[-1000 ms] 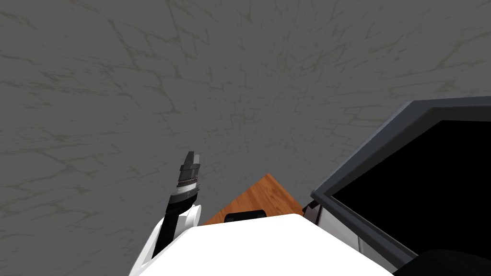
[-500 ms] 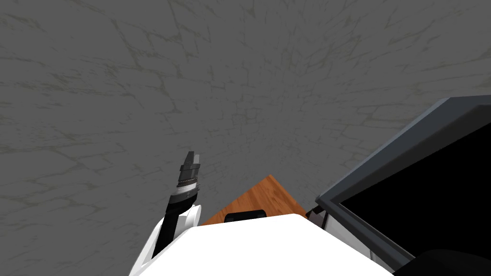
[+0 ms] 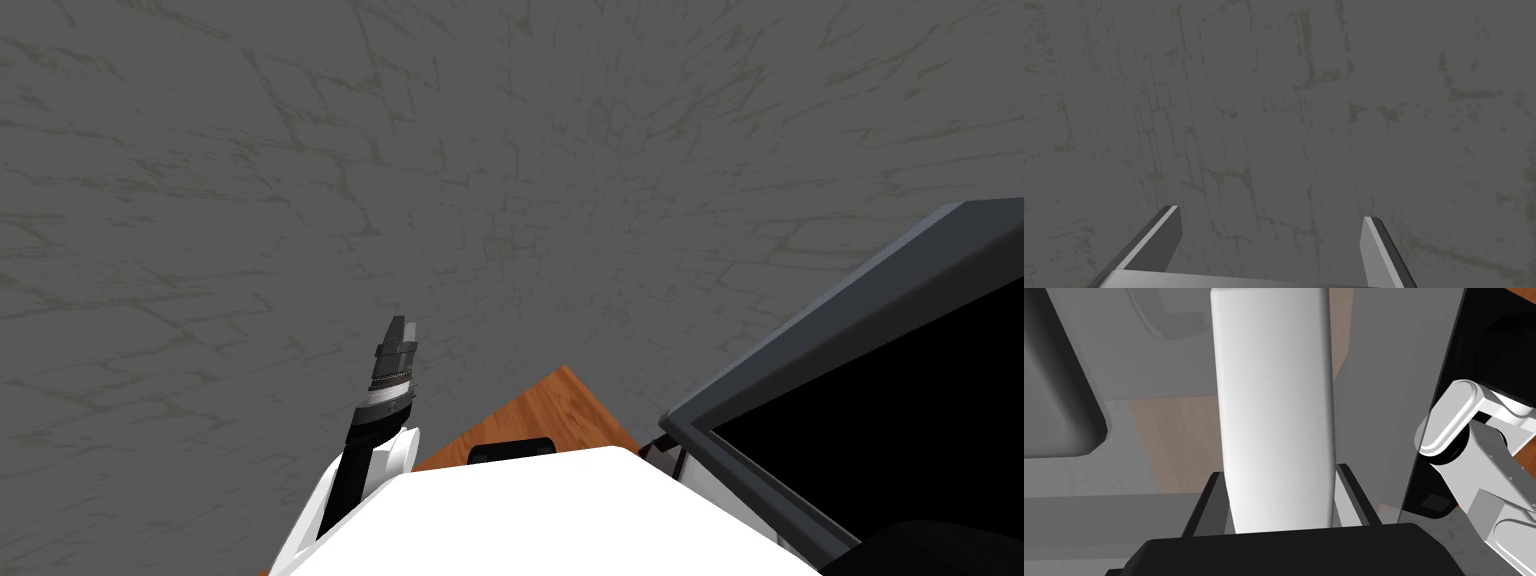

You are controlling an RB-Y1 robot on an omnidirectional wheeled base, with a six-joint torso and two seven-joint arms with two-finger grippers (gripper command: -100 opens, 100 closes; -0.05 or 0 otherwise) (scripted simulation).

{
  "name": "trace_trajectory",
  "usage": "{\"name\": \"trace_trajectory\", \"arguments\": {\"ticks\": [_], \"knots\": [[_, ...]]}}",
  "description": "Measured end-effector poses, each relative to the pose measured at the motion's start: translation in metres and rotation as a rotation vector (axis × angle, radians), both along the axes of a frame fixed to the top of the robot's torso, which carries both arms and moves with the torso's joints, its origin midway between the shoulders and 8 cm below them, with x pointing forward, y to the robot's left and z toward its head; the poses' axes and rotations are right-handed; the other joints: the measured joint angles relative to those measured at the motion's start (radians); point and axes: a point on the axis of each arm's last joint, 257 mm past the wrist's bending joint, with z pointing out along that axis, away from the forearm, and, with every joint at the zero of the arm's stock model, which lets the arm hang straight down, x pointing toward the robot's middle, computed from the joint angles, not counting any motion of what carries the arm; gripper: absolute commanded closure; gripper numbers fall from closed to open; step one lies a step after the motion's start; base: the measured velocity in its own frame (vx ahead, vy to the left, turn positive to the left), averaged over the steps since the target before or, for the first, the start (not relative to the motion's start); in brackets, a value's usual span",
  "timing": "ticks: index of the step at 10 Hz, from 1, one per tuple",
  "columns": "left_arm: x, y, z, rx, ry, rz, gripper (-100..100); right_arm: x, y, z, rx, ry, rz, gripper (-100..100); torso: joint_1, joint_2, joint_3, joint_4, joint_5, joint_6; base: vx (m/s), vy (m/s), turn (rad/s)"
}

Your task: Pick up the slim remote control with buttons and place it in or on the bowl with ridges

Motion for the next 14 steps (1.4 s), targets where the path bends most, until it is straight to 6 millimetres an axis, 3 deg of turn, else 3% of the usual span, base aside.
{"name": "trace_trajectory", "arguments": {"ticks": [3,4,5,7,8,9,14], "knots": [[0.0,0.0,0.0,0.0,0.0,0.0,0,0.0,0.0,0.0,0.001,0.0,0.0,100,0.0,0.0,0.0,0.0,0.0,0.0,0.0,0.0,0.0],[0.0,0.0,0.0,0.0,0.0,0.0,0,0.0,0.0,0.0,0.0,0.0,0.0,0,0.0,0.0,0.0,0.0,0.0,0.0,0.0,0.0,0.0],[0.0,0.0,0.0,0.0,0.0,0.0,0,0.0,0.0,0.0,0.0,0.0,0.0,100,0.0,0.0,0.0,0.0,0.0,0.0,0.019,0.031,-0.119],[0.0,0.0,0.0,0.0,0.0,0.0,0,0.007,-0.014,0.012,-0.003,0.003,0.011,100,0.003,-0.002,-0.001,0.0,0.001,0.0,0.015,0.037,-0.049],[0.0,0.0,0.0,0.0,0.0,0.0,0,0.007,-0.014,0.012,-0.001,0.004,0.009,0,0.002,-0.001,-0.001,0.0,0.0,0.0,0.0,0.0,0.0],[0.0,0.0,0.0,0.0,0.0,0.0,0,0.007,-0.014,0.012,-0.001,0.004,0.009,100,0.001,-0.001,0.0,0.0,0.0,0.0,-0.081,0.076,-0.05],[0.0,0.0,0.0,0.0,0.0,0.0,0,-0.015,-0.089,0.055,-0.108,0.057,0.033,100,0.008,0.01,0.006,0.002,0.004,0.002,-0.11,0.078,-0.052]]}}
